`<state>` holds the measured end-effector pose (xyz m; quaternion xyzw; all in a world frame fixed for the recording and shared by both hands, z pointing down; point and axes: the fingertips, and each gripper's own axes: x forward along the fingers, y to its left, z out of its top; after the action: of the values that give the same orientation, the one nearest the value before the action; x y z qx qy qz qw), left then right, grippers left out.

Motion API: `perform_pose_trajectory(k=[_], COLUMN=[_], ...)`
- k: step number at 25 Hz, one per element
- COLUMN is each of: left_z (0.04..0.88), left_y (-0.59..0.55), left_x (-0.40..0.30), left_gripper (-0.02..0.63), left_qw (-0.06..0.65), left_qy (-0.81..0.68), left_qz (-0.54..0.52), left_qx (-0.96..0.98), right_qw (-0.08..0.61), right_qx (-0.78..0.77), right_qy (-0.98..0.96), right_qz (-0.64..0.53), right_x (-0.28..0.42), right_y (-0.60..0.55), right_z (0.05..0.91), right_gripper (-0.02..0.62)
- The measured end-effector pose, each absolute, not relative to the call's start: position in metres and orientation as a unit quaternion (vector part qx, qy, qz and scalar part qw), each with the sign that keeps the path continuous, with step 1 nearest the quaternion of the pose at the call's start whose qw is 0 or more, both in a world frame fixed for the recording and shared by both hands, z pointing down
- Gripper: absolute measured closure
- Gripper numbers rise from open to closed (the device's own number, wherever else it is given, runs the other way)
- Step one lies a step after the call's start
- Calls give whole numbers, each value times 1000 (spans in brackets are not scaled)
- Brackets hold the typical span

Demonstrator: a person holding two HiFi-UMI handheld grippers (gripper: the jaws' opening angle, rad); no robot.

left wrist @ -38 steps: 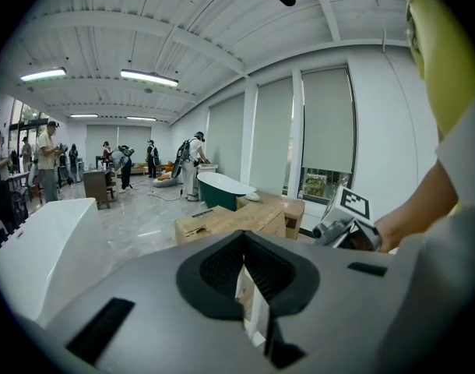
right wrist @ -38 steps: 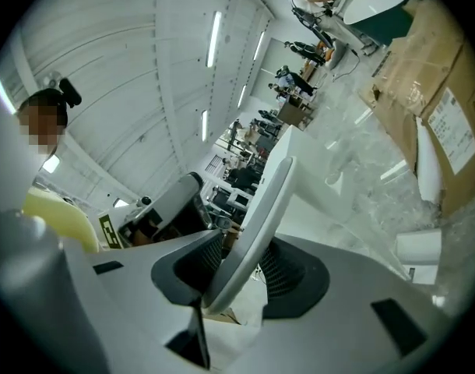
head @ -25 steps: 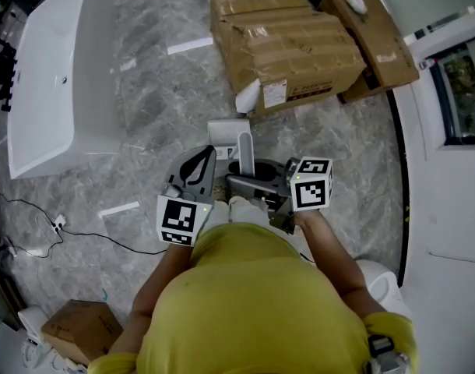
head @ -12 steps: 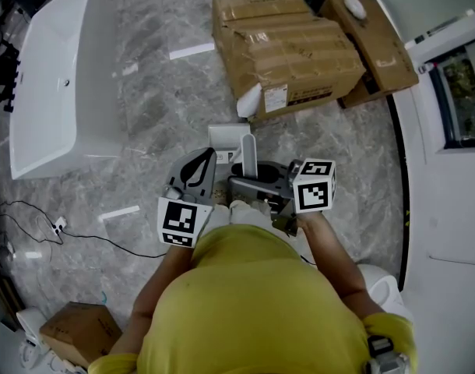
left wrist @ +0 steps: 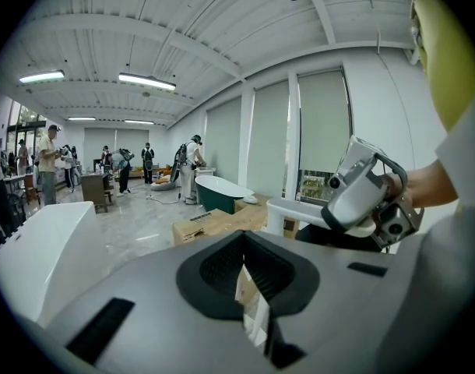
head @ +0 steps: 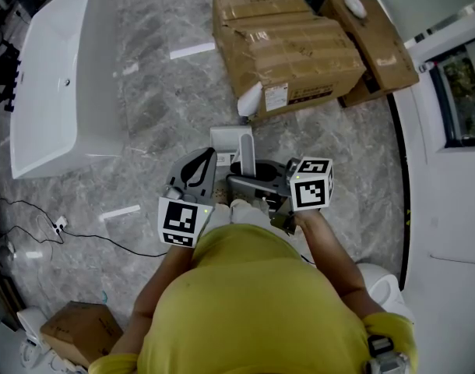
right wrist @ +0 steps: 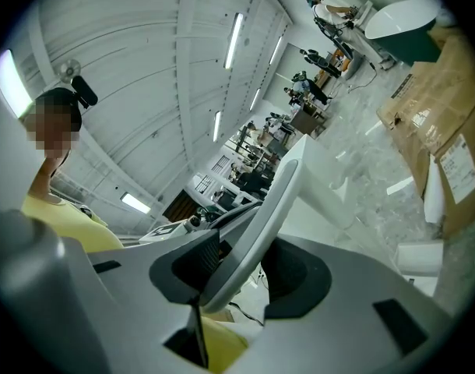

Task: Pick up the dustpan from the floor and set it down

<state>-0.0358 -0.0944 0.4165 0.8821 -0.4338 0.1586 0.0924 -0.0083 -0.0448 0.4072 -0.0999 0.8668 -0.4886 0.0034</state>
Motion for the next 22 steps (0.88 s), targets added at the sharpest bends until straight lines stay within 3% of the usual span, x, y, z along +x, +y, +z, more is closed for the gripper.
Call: perform_pose_trajectory(k=[22], left_z=[426], left_y=[-95], left_x=[-48], left_gripper=[606], left_qw=[107], left_qy=[-441], left_qz=[167], left_qx=[875], right_qw=[-66], right_qx=[-128], right_qy=[849], right_qz=[-508], right_x=[-13], right_y=[-85], right_z=[540], right_gripper=[434])
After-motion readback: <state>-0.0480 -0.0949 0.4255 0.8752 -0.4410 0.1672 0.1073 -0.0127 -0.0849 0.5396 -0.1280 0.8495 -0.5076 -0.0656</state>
